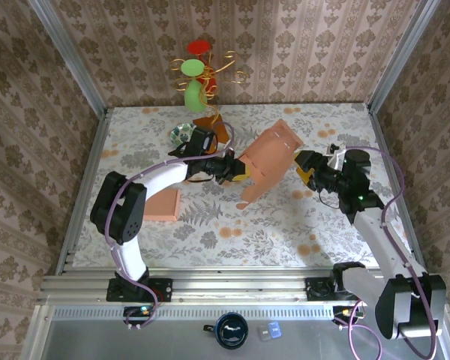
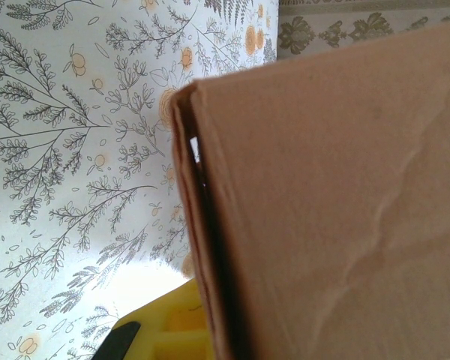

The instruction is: Fold the paper box

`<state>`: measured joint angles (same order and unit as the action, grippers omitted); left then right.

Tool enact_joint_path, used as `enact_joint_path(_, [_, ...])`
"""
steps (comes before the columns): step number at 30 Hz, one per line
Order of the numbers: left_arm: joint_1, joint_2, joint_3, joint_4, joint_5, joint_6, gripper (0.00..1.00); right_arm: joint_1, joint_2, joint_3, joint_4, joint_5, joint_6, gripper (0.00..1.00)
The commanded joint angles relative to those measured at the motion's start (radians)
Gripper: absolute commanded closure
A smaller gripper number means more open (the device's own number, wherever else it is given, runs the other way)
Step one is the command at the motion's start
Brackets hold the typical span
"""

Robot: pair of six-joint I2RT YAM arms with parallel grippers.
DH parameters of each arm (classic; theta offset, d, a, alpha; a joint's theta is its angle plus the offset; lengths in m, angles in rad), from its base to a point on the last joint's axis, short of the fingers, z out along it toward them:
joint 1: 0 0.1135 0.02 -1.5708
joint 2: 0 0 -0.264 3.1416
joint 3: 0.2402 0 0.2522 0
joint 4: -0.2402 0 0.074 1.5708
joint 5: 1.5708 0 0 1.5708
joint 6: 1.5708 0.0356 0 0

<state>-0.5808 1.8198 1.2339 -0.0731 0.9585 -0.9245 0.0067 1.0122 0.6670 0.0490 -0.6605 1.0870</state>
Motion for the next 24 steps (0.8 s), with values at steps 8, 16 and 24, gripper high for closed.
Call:
enact_joint_path(8, [0.004,0.015,-0.005,0.038,0.037,-0.030,1.00,0.012,0.110,0.032,0.223,0.029,0.143,0.31])
enact_joint_path(16, [0.009,0.005,-0.014,0.033,0.030,-0.028,1.00,0.050,0.162,0.057,0.241,0.043,0.147,0.36])
enact_joint_path(24, [0.056,0.008,0.001,-0.040,0.004,0.029,1.00,0.027,0.009,0.118,-0.140,-0.009,-0.097,0.39])
